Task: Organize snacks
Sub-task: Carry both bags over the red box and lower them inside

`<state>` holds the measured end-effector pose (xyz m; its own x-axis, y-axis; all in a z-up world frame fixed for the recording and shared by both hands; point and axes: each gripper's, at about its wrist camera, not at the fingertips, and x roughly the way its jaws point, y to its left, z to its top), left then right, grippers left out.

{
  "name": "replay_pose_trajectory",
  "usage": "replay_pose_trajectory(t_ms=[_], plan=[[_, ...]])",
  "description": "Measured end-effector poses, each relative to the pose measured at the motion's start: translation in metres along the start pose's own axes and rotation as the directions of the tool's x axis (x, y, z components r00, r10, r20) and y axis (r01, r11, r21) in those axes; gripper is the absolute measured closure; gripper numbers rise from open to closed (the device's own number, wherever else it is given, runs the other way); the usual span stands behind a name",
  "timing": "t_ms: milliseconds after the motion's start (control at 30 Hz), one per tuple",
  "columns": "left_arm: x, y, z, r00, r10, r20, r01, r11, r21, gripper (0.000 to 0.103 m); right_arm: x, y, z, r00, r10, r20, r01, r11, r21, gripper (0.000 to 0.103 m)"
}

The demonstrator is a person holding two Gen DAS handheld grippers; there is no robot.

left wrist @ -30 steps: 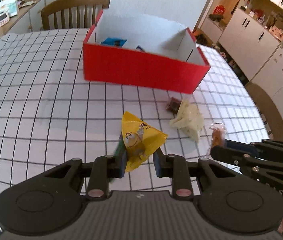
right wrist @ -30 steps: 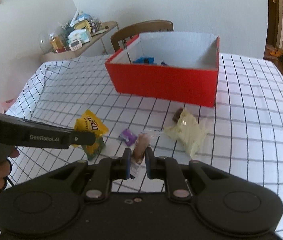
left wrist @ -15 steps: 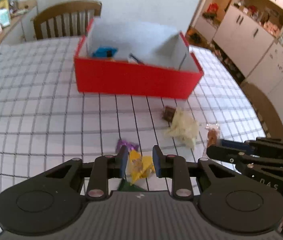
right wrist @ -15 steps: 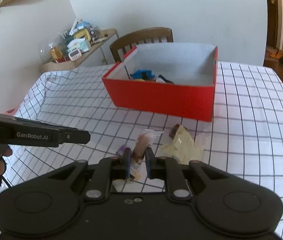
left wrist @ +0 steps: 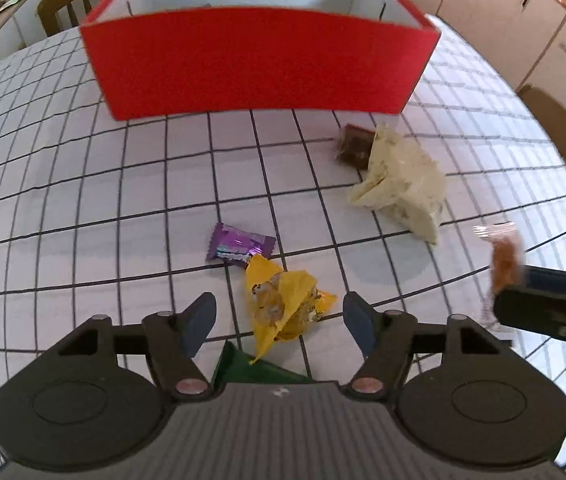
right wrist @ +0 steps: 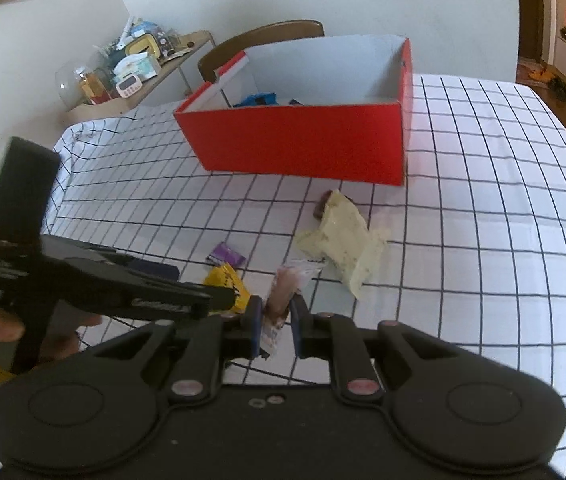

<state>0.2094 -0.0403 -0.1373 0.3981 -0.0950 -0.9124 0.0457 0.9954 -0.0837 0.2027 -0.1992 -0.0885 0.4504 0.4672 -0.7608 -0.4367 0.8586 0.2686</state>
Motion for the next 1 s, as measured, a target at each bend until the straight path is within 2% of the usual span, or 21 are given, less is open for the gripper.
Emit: replay_pose_trajectory(t_ms=[267, 367, 400, 567, 733, 1000], plan=[[0.018, -0.002, -0.002, 1.0, 0.015, -0.013, -0.015, 1.0, 0.011, 0.037, 0.003, -0.004, -0.004, 1.0, -0.008, -0.018, 0.009, 1.0, 0.011, 0.09], [0.016, -0.001, -0.002, 1.0, 0.015, 0.002, -0.015, 1.0, 0.01, 0.049, 0.004, -0.004, -0.003, 1.0, -0.01, -0.021, 0.01, 1.0, 0.012, 0.09], [0.016, 0.0, -0.003, 1.0, 0.02, 0.009, -0.02, 1.0, 0.01, 0.056, 0.005, -0.004, -0.003, 1.0, -0.01, -0.022, 0.01, 1.0, 0.013, 0.09], [0.008, 0.005, -0.007, 0.999, 0.013, 0.04, -0.012, 1.0, -0.01, 0.067, 0.006, -0.001, -0.002, 1.0, -0.011, -0.026, 0.012, 1.0, 0.01, 0.09], [-0.014, 0.011, -0.011, 0.997, -0.023, 0.068, 0.025, 0.999, -0.037, 0.067, 0.003, 0.002, 0.001, 1.0, -0.008, -0.017, 0.008, 1.0, 0.001, 0.09], [-0.059, 0.015, -0.002, 0.991, -0.04, 0.13, 0.049, 0.996, -0.073, 0.067, -0.008, 0.012, 0.016, 1.0, 0.008, 0.021, -0.007, 0.999, -0.034, 0.09]])
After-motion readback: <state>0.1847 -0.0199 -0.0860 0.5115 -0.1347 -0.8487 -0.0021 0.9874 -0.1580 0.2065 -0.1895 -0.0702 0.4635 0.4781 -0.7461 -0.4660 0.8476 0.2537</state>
